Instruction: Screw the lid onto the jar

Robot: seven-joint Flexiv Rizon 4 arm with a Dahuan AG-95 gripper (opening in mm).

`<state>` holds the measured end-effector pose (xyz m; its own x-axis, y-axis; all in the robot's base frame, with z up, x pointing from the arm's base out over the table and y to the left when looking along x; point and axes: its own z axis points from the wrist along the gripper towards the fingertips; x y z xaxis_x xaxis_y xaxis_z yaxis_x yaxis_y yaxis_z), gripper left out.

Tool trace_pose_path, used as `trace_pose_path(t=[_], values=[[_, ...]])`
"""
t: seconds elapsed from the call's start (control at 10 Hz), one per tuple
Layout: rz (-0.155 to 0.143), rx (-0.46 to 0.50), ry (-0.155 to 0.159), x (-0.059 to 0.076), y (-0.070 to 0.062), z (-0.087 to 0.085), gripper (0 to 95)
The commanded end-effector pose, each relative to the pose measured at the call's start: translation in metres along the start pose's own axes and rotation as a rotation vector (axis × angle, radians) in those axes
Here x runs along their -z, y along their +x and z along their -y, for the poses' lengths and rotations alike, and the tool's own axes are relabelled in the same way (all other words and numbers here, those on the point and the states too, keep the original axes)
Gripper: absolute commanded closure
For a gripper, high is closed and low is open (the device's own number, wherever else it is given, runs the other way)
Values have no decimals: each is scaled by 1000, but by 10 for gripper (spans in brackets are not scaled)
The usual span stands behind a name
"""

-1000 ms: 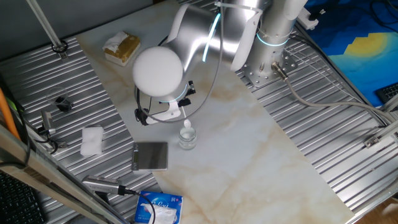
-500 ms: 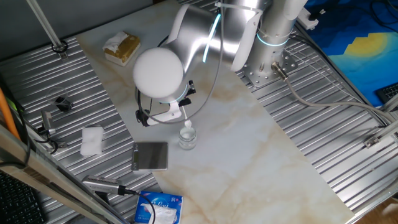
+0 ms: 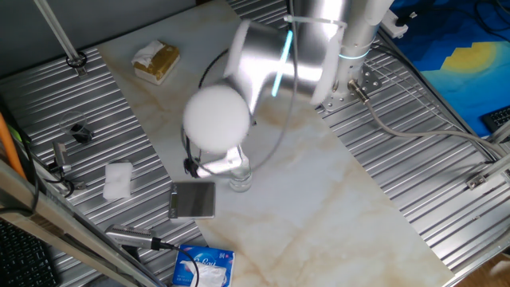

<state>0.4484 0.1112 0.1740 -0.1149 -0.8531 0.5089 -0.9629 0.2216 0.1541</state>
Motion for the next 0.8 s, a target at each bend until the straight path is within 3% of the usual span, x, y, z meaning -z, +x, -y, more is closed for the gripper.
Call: trace_pose_path(t=[0.1, 0.5, 0.8], values=[[-43, -9, 4, 2, -1, 1, 950], [-89, -28, 11, 3, -4, 3, 950], [-126, -35, 12, 5, -14, 7, 950]])
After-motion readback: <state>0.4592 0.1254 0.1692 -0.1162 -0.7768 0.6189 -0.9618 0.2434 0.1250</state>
